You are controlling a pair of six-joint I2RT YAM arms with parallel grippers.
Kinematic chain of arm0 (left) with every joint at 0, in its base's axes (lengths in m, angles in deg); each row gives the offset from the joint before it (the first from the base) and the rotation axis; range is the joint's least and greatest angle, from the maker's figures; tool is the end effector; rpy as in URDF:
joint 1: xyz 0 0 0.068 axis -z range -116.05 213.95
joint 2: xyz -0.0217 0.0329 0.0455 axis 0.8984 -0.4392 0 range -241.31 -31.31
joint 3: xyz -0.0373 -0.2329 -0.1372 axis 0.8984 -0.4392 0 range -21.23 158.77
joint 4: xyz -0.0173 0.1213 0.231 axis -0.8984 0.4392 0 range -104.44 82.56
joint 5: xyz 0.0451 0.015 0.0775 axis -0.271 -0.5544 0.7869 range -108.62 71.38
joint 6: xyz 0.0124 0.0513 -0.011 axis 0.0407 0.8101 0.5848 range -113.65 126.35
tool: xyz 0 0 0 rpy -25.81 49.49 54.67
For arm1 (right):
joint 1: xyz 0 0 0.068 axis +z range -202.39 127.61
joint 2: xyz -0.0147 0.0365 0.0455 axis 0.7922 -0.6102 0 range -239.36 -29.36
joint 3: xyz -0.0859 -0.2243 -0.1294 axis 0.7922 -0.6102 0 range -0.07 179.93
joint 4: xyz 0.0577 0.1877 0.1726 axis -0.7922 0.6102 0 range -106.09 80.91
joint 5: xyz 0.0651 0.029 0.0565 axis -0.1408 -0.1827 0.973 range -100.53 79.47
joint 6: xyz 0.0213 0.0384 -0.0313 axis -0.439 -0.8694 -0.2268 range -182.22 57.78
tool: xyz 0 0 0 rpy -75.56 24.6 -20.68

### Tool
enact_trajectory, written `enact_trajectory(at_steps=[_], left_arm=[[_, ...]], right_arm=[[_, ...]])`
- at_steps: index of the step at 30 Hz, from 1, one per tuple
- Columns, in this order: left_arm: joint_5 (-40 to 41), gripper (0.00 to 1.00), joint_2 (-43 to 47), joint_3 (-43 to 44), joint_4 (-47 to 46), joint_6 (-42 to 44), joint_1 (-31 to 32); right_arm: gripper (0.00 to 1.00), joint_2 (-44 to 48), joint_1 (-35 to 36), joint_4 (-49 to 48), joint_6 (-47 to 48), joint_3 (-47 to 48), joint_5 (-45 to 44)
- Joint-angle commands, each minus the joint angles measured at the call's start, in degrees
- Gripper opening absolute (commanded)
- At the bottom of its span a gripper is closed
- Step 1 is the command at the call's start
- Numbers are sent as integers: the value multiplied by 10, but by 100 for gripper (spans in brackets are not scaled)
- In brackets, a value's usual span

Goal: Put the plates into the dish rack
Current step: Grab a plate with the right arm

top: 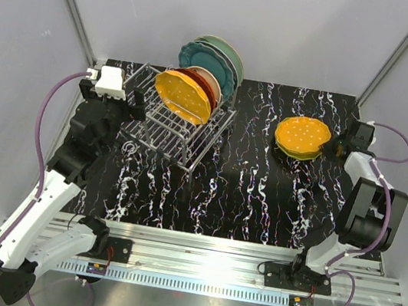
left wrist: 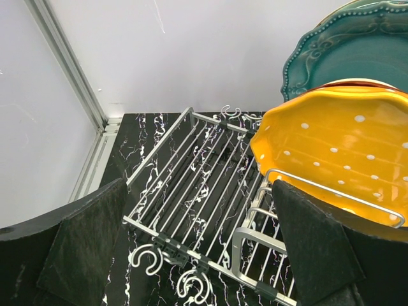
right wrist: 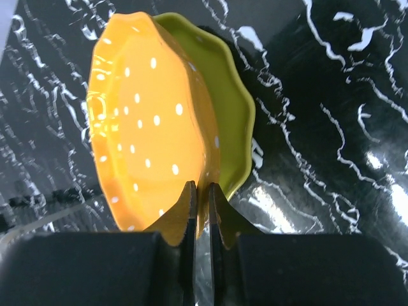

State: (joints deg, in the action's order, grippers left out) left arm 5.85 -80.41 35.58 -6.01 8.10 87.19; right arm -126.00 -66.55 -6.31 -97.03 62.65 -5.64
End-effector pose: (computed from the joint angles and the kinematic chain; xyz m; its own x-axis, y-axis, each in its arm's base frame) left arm 0.1789 -0.0607 0.4041 -0.0121 0.0356 -0.9993 -0.0211 0.9991 0.0358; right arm 0.3561 -0.0866 0.2131 -0.4451 0.6989 -0.5598 0.5335 0.7091 0.4611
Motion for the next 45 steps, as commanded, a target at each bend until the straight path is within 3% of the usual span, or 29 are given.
enact_trajectory(at_steps=[1, 15, 28, 34, 45], left_arm=[[15, 99, 7, -1, -34, 8, -2], [13, 99, 1, -1, -33, 4, -2], [7, 99, -4, 1, -29, 3, -2], [6, 99, -7, 1, -27, 2, -2], [3, 99, -15, 4, -24, 1, -1]], right_arm=[[0, 66, 2, -38, -35, -14, 75], [0, 136, 2, -22, -57, -81, 73], [0, 95, 2, -35, -54, -119, 29], [18, 71, 2, -40, -47, -113, 18], [37, 42, 2, -44, -38, -92, 8]])
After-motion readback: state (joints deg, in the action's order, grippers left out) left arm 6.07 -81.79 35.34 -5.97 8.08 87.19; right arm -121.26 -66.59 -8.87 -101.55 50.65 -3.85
